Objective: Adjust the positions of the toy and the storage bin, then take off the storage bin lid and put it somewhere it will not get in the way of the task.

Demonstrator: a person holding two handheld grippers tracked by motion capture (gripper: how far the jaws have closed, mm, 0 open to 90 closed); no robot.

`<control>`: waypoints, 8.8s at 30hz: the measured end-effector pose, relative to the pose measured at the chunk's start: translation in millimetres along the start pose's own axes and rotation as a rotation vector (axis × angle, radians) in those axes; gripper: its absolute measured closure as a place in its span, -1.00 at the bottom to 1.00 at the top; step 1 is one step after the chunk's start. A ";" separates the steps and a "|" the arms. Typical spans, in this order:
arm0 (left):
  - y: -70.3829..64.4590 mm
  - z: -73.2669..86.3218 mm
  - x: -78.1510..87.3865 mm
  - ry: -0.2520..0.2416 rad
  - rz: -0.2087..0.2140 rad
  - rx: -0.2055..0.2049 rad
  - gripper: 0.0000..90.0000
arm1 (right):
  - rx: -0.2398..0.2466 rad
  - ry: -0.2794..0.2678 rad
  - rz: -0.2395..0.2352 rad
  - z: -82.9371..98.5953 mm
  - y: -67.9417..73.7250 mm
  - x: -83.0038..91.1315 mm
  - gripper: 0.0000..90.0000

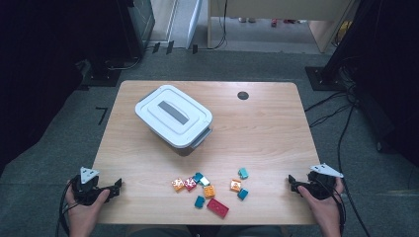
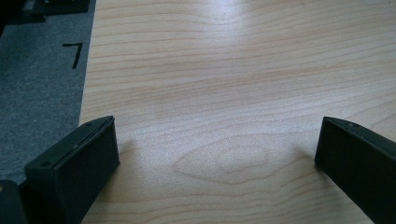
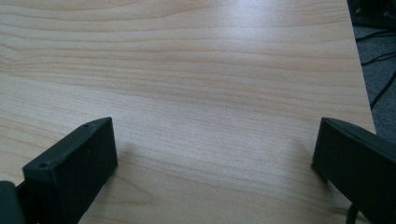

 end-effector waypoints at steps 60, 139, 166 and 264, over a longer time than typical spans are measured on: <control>-57.4 -55.3 8.8 -0.078 0.126 -0.036 -0.86 | 0.093 -0.145 -0.282 -140.1 277.2 -12.0 -0.80; -127.2 -141.5 -15.1 -0.336 0.231 -0.003 0.73 | -0.152 -0.286 -0.277 -131.9 166.4 -3.9 0.95; -130.3 -140.3 -14.5 -0.304 0.265 0.027 0.83 | -0.233 -0.299 -0.259 -138.5 165.5 -13.7 0.85; -146.9 -92.5 40.7 -0.175 0.570 -0.277 -0.04 | -0.125 -0.151 -0.353 -117.4 119.1 23.0 -0.37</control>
Point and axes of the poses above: each handheld gripper's, and its own axes: x roughly backward along the jaws, z roughly out of its underside, y roughly to its left, the point moved 2 cm from there along -x, roughly forward along the jaws, and after that the axes turned 4 degrees about y, right-handed, at the moved point
